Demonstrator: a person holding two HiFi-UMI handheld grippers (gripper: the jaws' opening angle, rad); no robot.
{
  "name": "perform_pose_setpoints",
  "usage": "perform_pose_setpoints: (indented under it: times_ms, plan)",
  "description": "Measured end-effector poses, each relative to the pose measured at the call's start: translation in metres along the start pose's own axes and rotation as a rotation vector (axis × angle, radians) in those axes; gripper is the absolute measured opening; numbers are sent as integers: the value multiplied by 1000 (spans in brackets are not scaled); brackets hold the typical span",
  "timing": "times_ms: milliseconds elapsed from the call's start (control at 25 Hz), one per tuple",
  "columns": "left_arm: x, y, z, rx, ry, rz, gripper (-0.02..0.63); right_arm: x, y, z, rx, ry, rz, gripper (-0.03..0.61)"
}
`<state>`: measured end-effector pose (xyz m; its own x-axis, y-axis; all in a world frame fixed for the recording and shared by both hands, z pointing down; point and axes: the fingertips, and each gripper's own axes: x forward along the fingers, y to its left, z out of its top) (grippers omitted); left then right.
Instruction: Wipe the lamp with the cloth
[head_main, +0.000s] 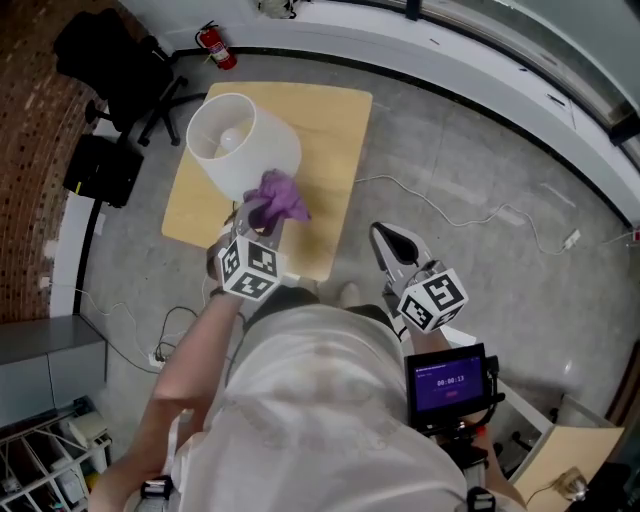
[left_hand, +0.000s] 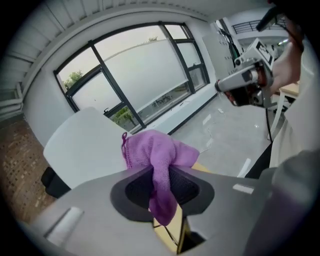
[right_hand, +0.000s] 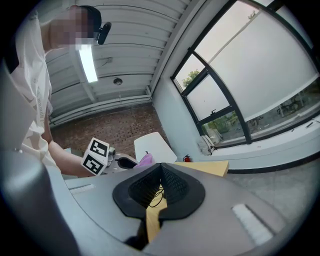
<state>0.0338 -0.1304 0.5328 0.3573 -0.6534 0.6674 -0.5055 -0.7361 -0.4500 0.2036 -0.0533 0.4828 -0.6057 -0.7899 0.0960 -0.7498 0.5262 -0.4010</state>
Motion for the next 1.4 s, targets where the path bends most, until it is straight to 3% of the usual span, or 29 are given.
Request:
perform_pose_setpoints:
  times_ms: [160,280,480,600,840,1080,1400]
  plan:
    - [-42,15,21,-165,-204,-26,87,20,12,2,-28,36,61,15]
    - [-76,45,29,-320,-366,23,87,42,22,3,-50,69,113,14]
    - [-119,116,-17,-558,-472,169,87,78,60,0,-71,115,183,14]
    - [-138,156,-55,-652,-504,221,87,100,89,-11,-86,137,199,15]
    - [-146,204,-59,-698,-624,230,87,130,122,-11,-136,139,210,14]
    - [-118,224,-33,-639,-686,153,87,144,132,-12,-148,133,158,14]
    - [-86,225,-31,-665,-726,36,87,150,121,-14,-127,126,55,14]
